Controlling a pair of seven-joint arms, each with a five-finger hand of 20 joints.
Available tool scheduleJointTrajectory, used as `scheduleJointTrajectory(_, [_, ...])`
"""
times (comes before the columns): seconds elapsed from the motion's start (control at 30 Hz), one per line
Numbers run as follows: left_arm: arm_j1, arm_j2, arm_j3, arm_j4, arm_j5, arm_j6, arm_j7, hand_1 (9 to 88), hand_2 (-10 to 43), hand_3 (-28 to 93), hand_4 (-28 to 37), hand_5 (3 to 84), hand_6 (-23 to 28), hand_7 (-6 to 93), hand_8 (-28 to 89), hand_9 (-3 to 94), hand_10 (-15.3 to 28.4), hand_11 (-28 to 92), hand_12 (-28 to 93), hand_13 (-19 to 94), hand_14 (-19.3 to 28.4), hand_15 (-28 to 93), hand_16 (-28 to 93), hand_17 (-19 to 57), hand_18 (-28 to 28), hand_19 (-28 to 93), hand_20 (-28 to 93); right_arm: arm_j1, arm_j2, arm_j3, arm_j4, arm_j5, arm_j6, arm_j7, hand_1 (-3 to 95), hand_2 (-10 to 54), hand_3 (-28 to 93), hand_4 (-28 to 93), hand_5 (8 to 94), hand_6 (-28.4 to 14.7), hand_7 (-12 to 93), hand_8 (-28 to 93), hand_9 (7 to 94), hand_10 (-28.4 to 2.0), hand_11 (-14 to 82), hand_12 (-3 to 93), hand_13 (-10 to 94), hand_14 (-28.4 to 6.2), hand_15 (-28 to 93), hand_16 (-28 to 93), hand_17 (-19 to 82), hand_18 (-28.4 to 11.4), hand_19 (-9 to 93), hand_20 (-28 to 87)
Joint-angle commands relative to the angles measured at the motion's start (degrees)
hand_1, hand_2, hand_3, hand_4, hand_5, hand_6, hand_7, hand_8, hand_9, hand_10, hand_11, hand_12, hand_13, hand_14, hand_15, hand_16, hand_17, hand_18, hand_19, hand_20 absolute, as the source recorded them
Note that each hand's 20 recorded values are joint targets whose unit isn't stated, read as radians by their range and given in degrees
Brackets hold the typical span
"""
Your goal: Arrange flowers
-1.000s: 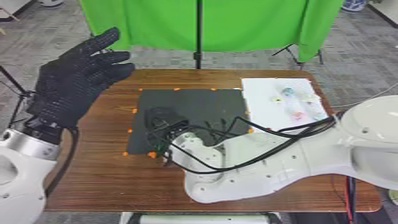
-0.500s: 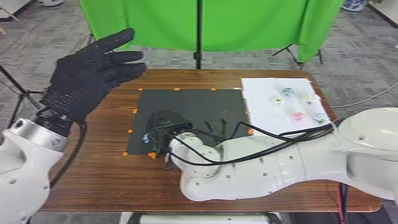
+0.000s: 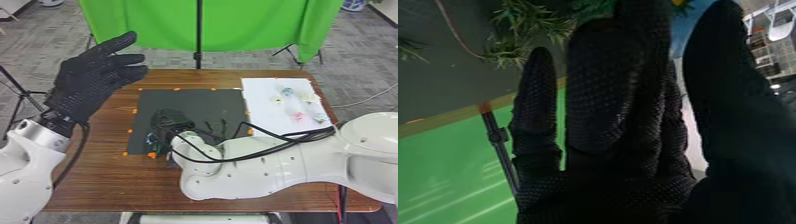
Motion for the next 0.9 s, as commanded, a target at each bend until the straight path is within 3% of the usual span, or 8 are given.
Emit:
scheduleJointTrajectory(0.03, [-0.42,-0.98,0.81,0.61,-0.43,-0.10,-2.03,23.4,8.4,75,-25.0,30.8,7.8,15.8,-11,28.6,21.7,29,11,21,28.4,50,-9,-9.2,27.8,60,17,0.25,0.32,0.96,-0.48,-2.15,2.73,0.64,51.7,-9.5,51,-28,59.8,6.8,16,-15,89.3,-6.7,22.8,16.6,84,-2.4,59,19,28,-15.6,83,16])
scheduleJointTrajectory(0.23, [-0.02,-0.83,0.63,0.27,-0.34,0.76,-2.15,23.4,8.5,75,-25.0,30.8,7.7,15.8,-11,28.5,21.7,29,11,21,28.4,50,-9,-9.2,27.9,60,17,0.28,0.20,0.80,-0.43,-2.53,3.66,0.49,51.6,-9.5,51,-28,61.5,6.3,17,-15,89.7,-6.8,22.6,16.5,84,-2.8,59,19,28,-16.0,83,17])
scheduleJointTrajectory(0.37, [0.78,-0.78,0.23,0.00,-0.27,0.67,-1.53,23.5,8.5,75,-25.0,30.8,7.7,15.8,-11,28.5,21.8,29,11,21,28.4,50,-9,-9.2,27.9,60,16,0.47,-0.06,0.23,-0.37,-2.89,4.73,0.56,51.5,-9.5,51,-28,65.2,5.0,16,-14,89.9,-7.0,22.9,16.7,84,-2.9,59,19,28,-16.3,83,17])
scheduleJointTrajectory(0.5, [0.89,-0.78,0.17,-0.05,-0.19,0.72,-1.30,23.5,8.5,75,-25.0,30.7,7.7,15.9,-11,28.5,21.7,29,11,21,28.4,50,-9,-9.3,27.9,60,16,0.97,-0.21,-0.77,-0.28,-3.88,5.94,0.29,61.4,-9.5,36,-28,70.7,3.4,17,-5,89.9,-7.4,24.1,17.1,84,-2.7,59,19,28,-16.3,83,18])
scheduleJointTrajectory(0.7, [0.94,-0.98,0.03,-0.03,-0.16,0.45,-1.59,23.5,8.4,75,-25.0,30.7,7.7,15.8,-11,28.5,21.7,29,11,21,28.4,50,-9,-9.3,27.8,60,16,1.39,-0.69,-1.78,0.36,-6.06,8.58,2.39,73.8,-9.5,9,-20,73.7,1.0,33,1,88.2,-7.0,27.1,17.4,82,-1.9,61,19,28,-15.8,81,20])
scheduleJointTrajectory(0.8, [1.37,-0.99,-0.26,-0.10,-0.20,0.39,-1.44,23.5,8.4,75,-25.0,30.7,7.7,15.8,-11,28.4,21.7,29,11,20,28.4,50,-9,-9.3,27.8,60,16,1.46,-0.89,-2.27,0.72,-6.65,9.98,2.76,76.6,-9.5,4,-18,72.2,1.2,45,0,87.5,-7.2,29.7,17.5,82,-1.5,63,18,28,-15.4,81,22])
scheduleJointTrajectory(0.9, [2.12,-0.74,-0.64,-0.25,-0.20,0.54,-0.51,23.4,8.3,75,-24.9,30.7,7.8,15.7,-11,28.5,21.7,29,11,20,28.4,50,-9,-9.3,27.8,60,16,2.25,-1.15,-3.45,0.98,-6.27,12.04,1.44,78.9,-9.5,7,-19,73.6,1.7,52,-2,88.8,-7.1,31.7,19.9,82,-1.2,64,19,28,-15.2,80,24])
